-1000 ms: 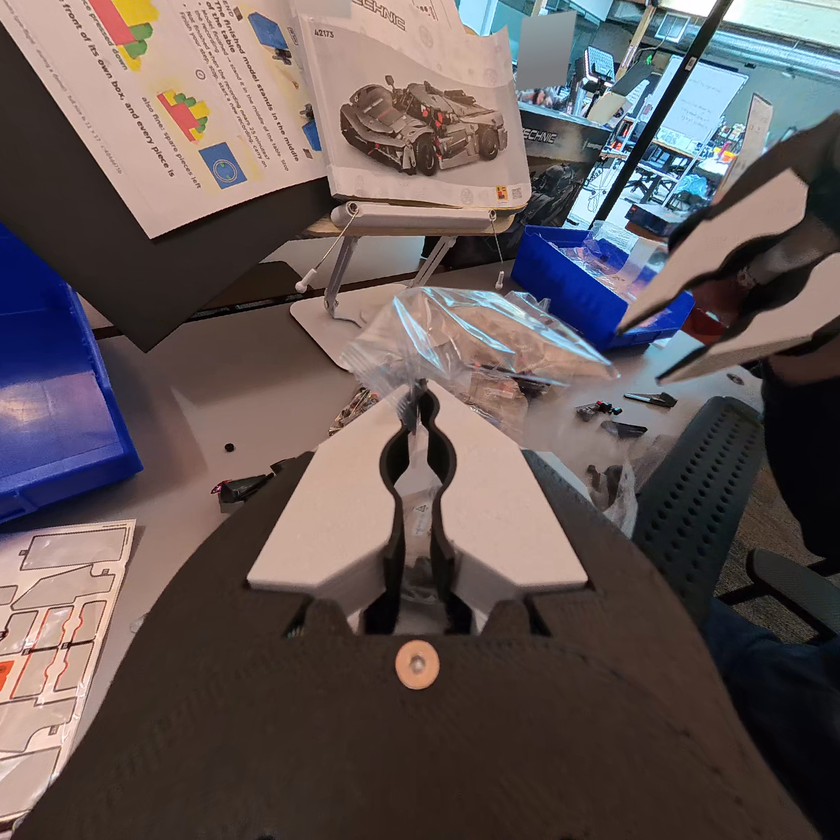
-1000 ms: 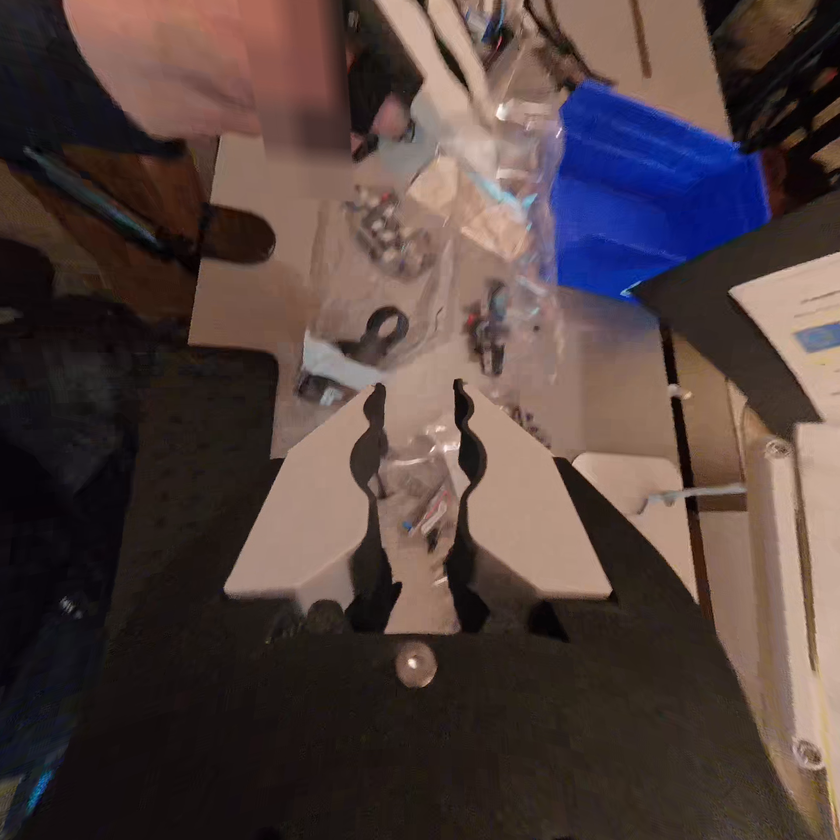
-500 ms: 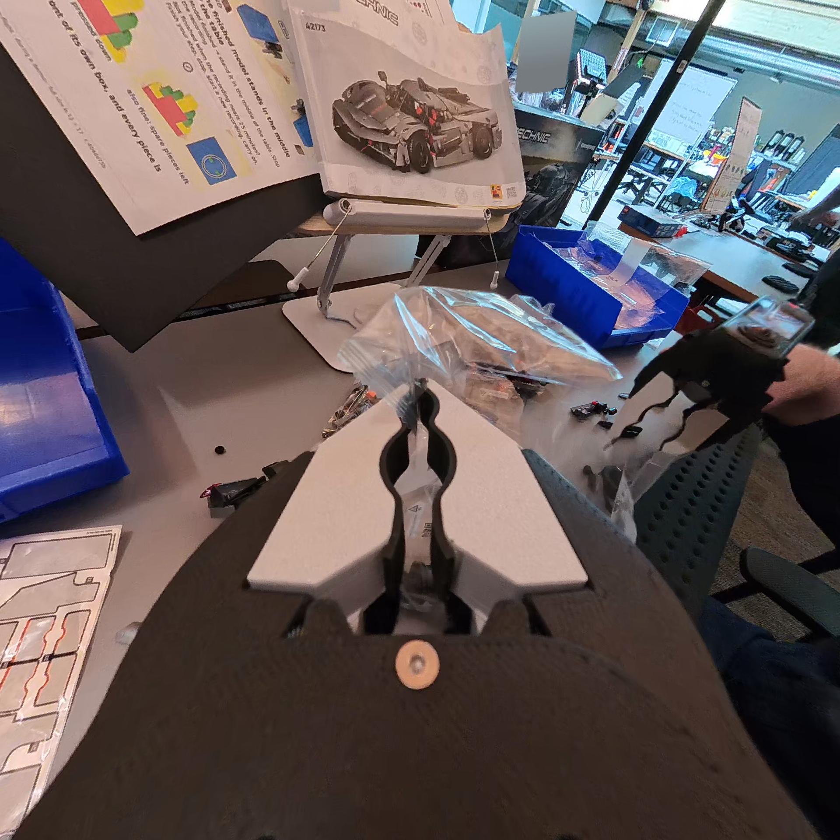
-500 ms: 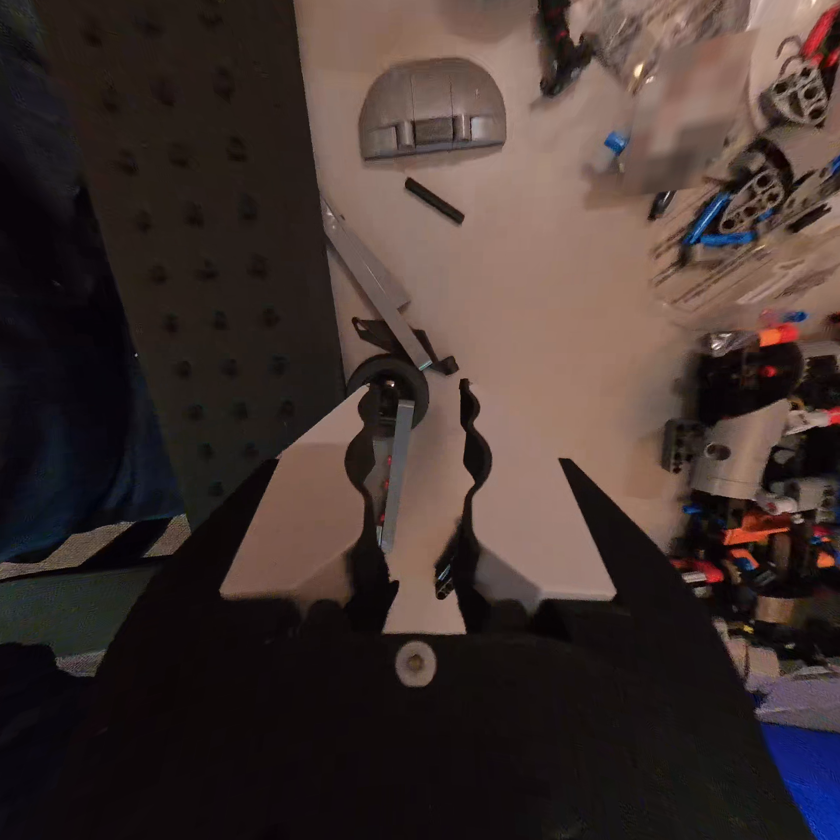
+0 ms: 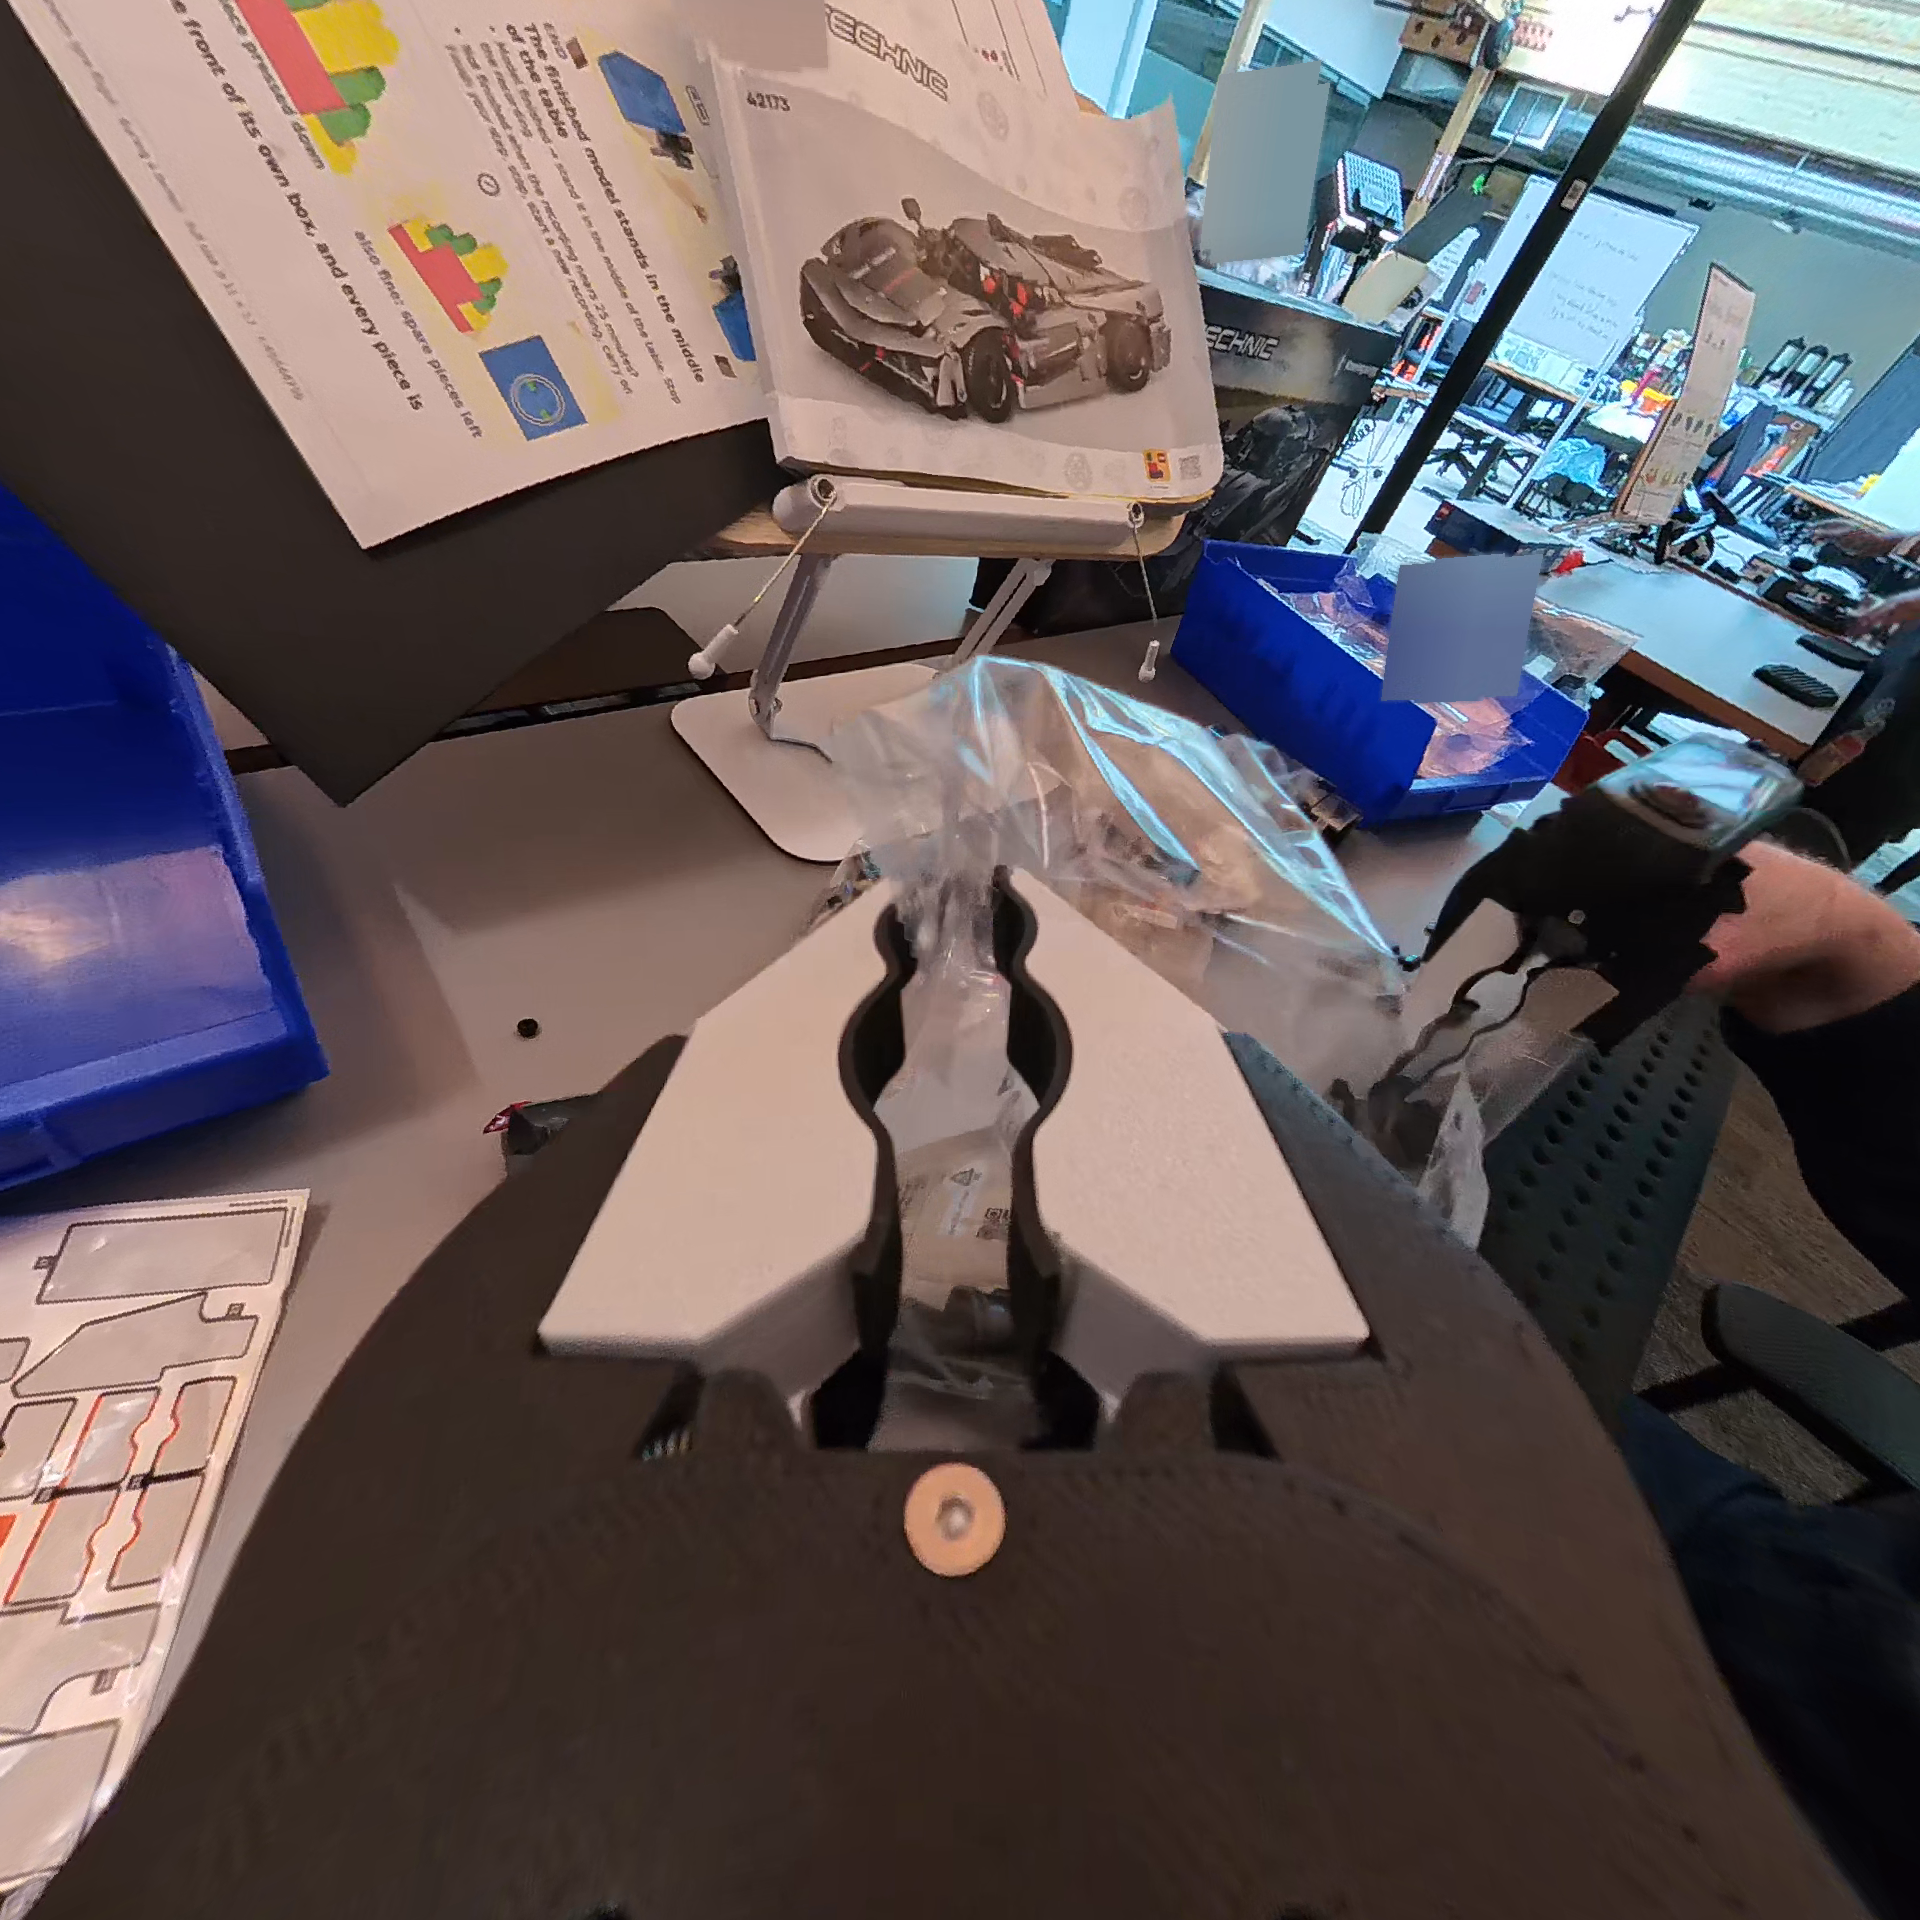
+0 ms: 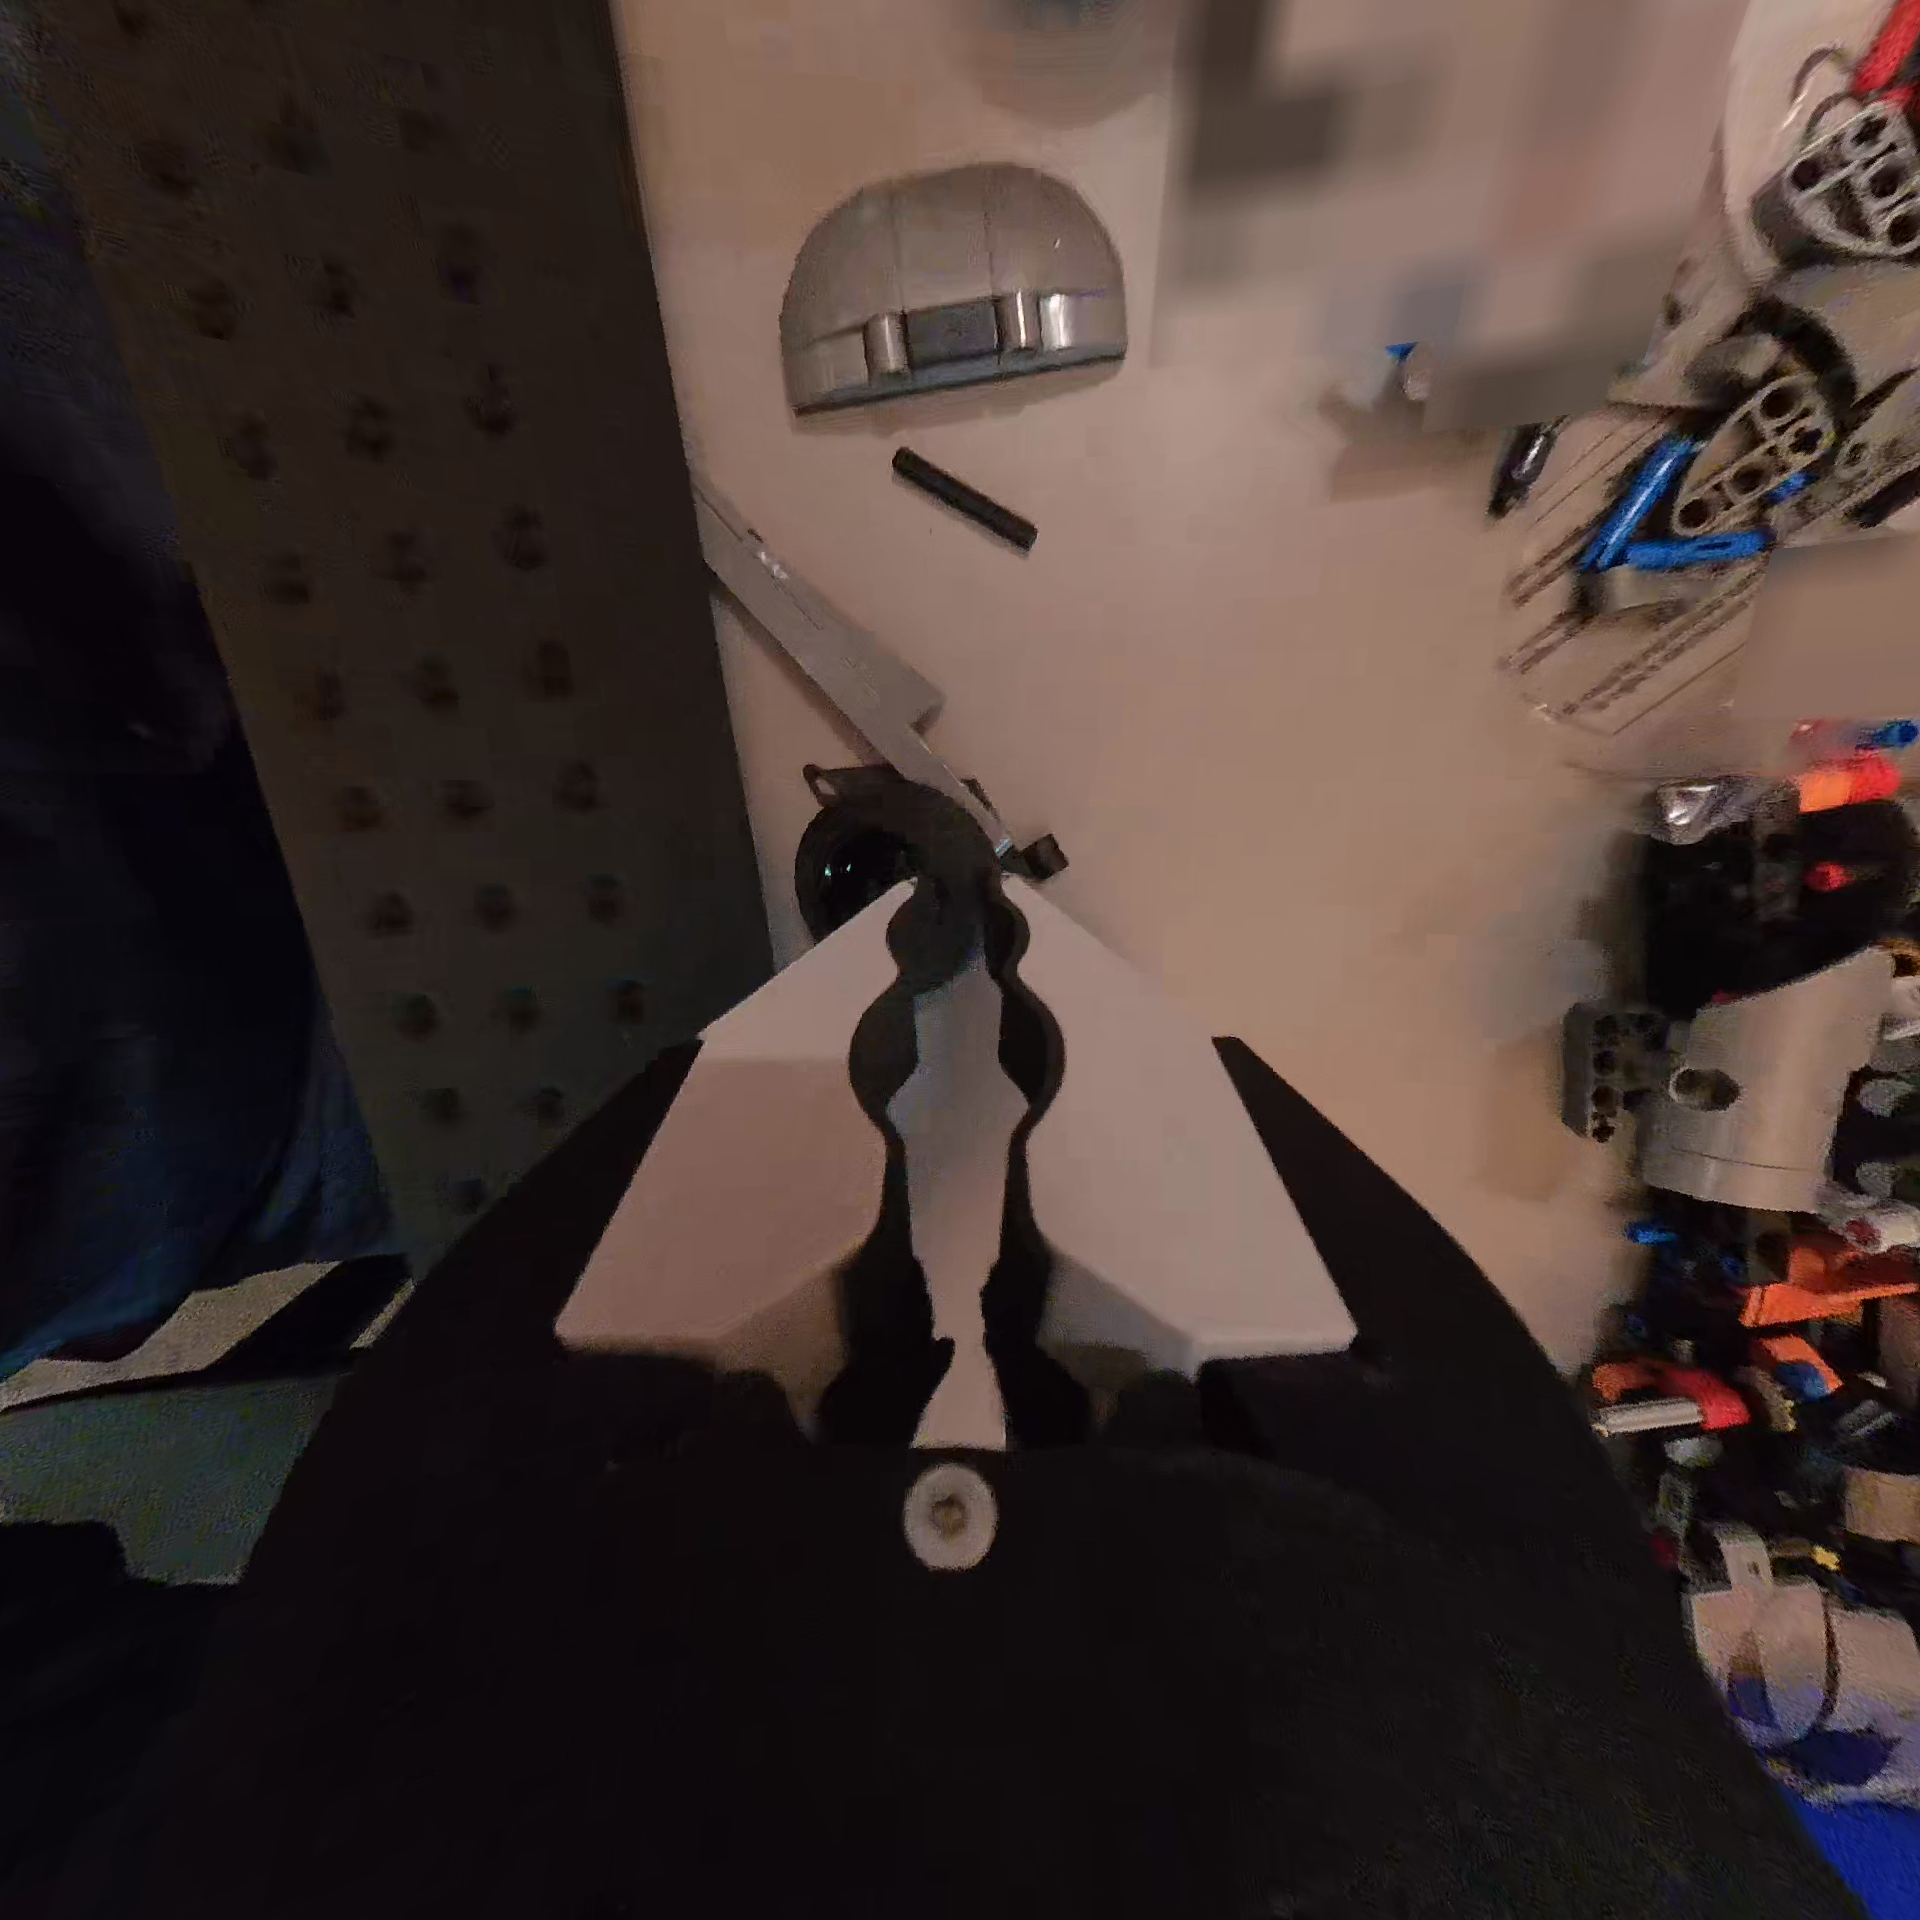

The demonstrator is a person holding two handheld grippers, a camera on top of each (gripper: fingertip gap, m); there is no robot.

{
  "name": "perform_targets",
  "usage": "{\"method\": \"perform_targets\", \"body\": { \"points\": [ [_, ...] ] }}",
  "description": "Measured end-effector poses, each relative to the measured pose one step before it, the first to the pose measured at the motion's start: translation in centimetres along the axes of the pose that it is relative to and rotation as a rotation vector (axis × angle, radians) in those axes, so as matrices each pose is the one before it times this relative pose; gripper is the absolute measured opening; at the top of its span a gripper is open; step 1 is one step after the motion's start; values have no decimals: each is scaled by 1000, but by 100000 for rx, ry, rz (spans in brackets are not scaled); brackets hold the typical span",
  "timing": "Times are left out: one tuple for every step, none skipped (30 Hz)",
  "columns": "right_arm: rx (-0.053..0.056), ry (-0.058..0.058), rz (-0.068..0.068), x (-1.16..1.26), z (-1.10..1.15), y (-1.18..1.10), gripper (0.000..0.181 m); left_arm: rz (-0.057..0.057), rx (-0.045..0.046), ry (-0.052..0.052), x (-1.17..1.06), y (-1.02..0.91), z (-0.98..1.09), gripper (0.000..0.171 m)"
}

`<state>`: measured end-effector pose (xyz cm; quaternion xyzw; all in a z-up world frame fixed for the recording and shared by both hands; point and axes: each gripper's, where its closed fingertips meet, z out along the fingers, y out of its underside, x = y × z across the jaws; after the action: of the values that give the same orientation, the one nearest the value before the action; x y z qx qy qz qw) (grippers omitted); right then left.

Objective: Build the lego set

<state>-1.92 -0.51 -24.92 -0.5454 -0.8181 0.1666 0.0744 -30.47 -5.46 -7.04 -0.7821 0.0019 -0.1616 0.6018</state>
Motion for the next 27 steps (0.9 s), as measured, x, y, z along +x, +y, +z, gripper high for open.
{"method": "perform_targets", "body": {
  "points": [
    [1866,-1636,-59,-109,-87,-284,6,-23,-2,-18,-25,-12,-19,11],
    [-69,-654,-366,-18,30,21,5,-213,-616,435,25,74,38,12],
    [-1039,409,63,89,4,213,5,-316,-204,-484,-108,36,17,14],
    [-686,-337,540,-4,-68,185,7,106,754,-757,-139,-96,-57,14],
    [634,-1279,716,-109,-115,16,13,194,332,-442,-102,-65,-62,15],
    [651,-1209,1235,-94,-8,-2,22,14,2,-876,-194,-63,-85,19],
    [-1818,-899,1637,-37,224,303,27,-74,694,-1399,-302,-211,-176,24],
    [-3878,-306,1140,96,428,627,30,-287,898,278,-75,-246,-205,25],
    [-3430,193,176,147,463,610,27,-774,179,797,-27,-151,-171,26],
    [-377,-839,-130,-14,246,155,26,-678,235,-442,-198,-121,-146,29],
    [2931,-825,-36,-50,-112,-347,23,-289,301,-563,-203,-65,-105,31],
    [3119,-143,-638,-40,-216,-363,17,-337,140,-664,-193,-7,-60,33],
    [1580,-737,-885,-109,-137,-163,10,-303,105,-342,-120,36,-4,34],
    [234,-718,-595,-69,-17,32,8,5,-290,140,1,93,54,35],
    [-615,1124,-233,216,40,130,8,549,-471,-261,-8,54,58,37],
    [-689,1577,-479,262,55,97,7,1247,171,-1140,-81,-106,-38,37],
    [424,51,-684,6,31,-104,7,1273,83,-1411,-119,-156,-104,37],
    [1221,-274,-744,-77,-1,-227,7,880,138,-1001,-101,-186,-126,39],
    [1096,888,-843,77,-28,-214,7,419,206,-792,-134,-179,-150,39],
    [703,754,-443,73,-28,-132,7,140,124,-1137,-250,-167,-197,41],
    [459,-38,-125,6,-26,-83,7,-58,-223,-303,-193,-148,-255,39],
    [1083,241,-358,68,-73,-165,7,-525,-101,175,-165,-205,-275,39],
    [1936,268,-182,97,-118,-284,7,-673,797,-71,-240,-365,-300,40],
    [2096,-44,305,106,-168,-292,7,-698,827,-40,-233,-414,-306,40],
    [1748,354,321,187,-176,-219,7,-852,98,-19,-219,-315,-271,42],
    [1234,468,469,225,-151,-99,7,-752,-580,5,-167,-173,-197,46],
    [885,-31,676,150,-127,-39,7,-425,-1461,-373,-163,50,-105,48]
  ]
}}
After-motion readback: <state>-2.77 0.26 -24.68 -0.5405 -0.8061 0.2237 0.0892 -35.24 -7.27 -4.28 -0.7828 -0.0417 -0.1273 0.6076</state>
